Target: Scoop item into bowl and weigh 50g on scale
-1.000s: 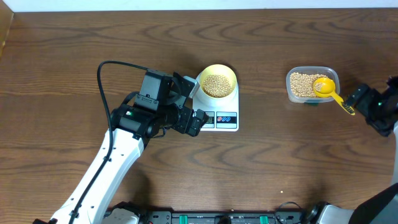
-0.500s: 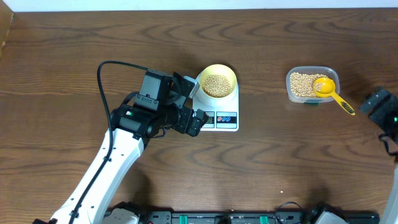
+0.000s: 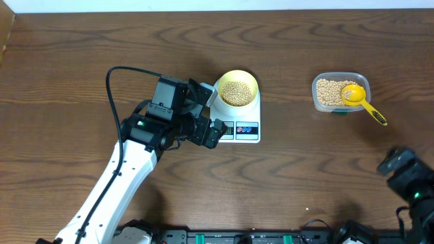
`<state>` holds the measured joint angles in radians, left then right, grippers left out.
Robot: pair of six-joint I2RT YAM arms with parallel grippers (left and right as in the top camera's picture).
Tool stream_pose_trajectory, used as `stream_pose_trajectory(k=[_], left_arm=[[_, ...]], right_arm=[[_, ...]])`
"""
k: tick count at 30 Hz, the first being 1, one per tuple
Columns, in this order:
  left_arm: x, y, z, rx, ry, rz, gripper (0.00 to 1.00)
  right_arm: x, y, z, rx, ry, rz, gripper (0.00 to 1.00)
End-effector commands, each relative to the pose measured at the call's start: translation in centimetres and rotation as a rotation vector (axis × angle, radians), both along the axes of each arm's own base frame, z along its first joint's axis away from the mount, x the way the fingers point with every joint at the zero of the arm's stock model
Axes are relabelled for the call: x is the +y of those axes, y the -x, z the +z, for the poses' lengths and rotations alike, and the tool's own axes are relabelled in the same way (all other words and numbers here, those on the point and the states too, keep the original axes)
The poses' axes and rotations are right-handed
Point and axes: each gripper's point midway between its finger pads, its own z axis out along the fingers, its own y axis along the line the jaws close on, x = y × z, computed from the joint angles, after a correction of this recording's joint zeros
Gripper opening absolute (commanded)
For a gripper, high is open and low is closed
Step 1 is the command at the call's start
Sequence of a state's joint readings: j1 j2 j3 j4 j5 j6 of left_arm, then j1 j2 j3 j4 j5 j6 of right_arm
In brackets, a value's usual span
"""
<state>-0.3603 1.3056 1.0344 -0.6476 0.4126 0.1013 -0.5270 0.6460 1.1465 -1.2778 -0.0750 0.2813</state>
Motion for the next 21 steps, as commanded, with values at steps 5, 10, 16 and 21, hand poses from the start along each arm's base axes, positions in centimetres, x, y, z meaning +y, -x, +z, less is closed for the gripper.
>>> stream_pose_trajectory(k=[5, 10, 16, 21], left_arm=[[0.1, 0.0, -0.1, 0.005, -0.005, 0.007, 0.98], [0.1, 0.0, -0.1, 0.005, -0.004, 0.007, 0.98], [0.1, 0.0, -0.1, 0.005, -0.004, 0.007, 0.98], [0.1, 0.0, -0.1, 0.005, -0.004, 0.007, 0.98]], right_arm=[[1.8, 3.3, -2.9, 0.159, -0.094, -0.007, 0.99], [1.9, 3.4, -2.9, 0.164, -0.096, -0.007, 0.99], [1.9, 3.4, -2.9, 0.164, -0.096, -0.007, 0.99], [1.9, 3.4, -2.9, 0.164, -0.096, -0.007, 0.99]])
